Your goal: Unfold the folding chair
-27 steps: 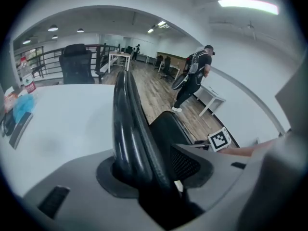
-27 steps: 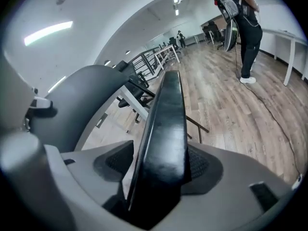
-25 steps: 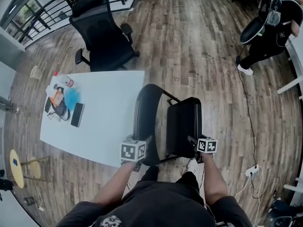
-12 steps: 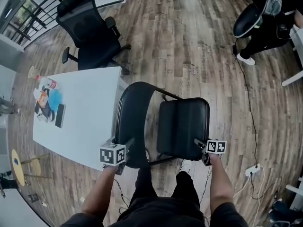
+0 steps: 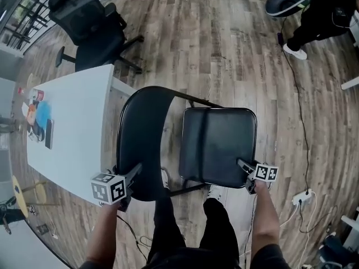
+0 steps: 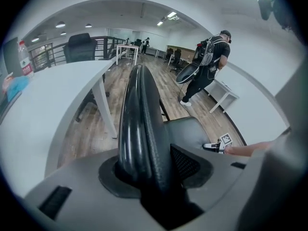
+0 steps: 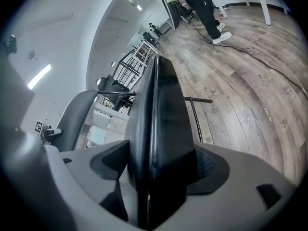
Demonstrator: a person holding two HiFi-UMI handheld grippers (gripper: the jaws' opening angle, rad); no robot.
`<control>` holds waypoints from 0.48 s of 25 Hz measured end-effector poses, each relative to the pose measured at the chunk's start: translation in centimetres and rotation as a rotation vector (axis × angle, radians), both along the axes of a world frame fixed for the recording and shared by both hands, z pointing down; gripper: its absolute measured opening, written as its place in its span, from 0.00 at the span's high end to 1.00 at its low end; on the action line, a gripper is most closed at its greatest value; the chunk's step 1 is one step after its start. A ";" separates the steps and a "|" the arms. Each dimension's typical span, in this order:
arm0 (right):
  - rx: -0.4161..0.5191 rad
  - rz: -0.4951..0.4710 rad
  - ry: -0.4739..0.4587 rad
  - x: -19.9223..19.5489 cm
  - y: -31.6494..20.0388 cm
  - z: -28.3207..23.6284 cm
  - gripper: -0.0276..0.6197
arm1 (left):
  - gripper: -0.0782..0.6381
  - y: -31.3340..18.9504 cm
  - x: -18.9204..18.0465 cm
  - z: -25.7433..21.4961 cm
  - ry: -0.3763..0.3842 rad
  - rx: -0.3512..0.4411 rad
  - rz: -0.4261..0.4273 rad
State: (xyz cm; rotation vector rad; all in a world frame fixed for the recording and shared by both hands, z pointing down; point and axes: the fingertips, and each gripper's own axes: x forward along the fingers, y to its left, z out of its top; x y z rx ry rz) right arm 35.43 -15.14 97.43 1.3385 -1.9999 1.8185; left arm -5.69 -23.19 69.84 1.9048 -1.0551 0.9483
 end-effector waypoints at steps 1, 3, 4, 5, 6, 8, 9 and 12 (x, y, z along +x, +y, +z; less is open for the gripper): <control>0.001 -0.006 -0.009 0.6 0.1 1.0 0.42 | 0.63 0.0 0.3 0.7 0.007 0.000 -0.003; 0.002 -0.013 -0.037 1.7 0.3 2.6 0.40 | 0.63 -0.3 0.7 1.7 0.009 0.011 -0.008; 0.003 -0.015 -0.053 2.2 0.3 3.3 0.40 | 0.63 -0.4 1.0 2.2 0.011 0.016 -0.011; 0.006 -0.017 -0.069 2.8 0.4 4.0 0.40 | 0.63 -0.4 1.3 2.7 0.018 0.016 -0.015; 0.009 -0.019 -0.084 3.4 0.4 4.6 0.40 | 0.63 -0.3 1.7 3.1 0.028 0.015 -0.018; 0.016 -0.018 -0.109 4.6 0.2 5.5 0.40 | 0.63 -0.3 2.9 3.5 0.040 0.020 -0.013; 0.022 -0.019 -0.121 5.1 -0.1 5.9 0.40 | 0.63 -0.4 3.6 3.4 0.040 0.027 -0.008; 0.034 -0.025 -0.169 6.2 -0.7 7.0 0.41 | 0.64 -0.3 6.0 3.2 0.028 0.037 0.002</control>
